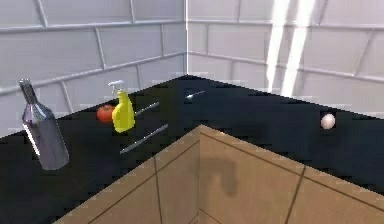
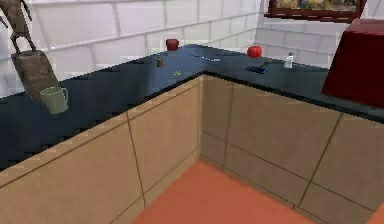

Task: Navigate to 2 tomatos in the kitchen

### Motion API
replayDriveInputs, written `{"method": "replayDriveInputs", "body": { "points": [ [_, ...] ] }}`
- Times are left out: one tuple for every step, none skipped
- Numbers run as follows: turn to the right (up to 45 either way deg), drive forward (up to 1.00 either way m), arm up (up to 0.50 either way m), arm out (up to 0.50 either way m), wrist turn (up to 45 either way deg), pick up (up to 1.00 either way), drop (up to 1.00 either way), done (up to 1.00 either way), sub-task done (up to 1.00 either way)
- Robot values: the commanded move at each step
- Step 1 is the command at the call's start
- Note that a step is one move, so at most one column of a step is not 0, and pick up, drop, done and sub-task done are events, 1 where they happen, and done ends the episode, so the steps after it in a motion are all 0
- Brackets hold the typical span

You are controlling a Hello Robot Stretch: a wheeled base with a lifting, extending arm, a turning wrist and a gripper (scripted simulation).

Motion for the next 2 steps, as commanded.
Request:
{"method": "replayDriveInputs", "body": {
  "points": [
    [12.0,0.0,0.0,0.0,0.0,0.0,0.0,0.0,0.0],
    [0.0,0.1,0.0,0.0,0.0,0.0,0.0,0.0,0.0]
  ]
}}
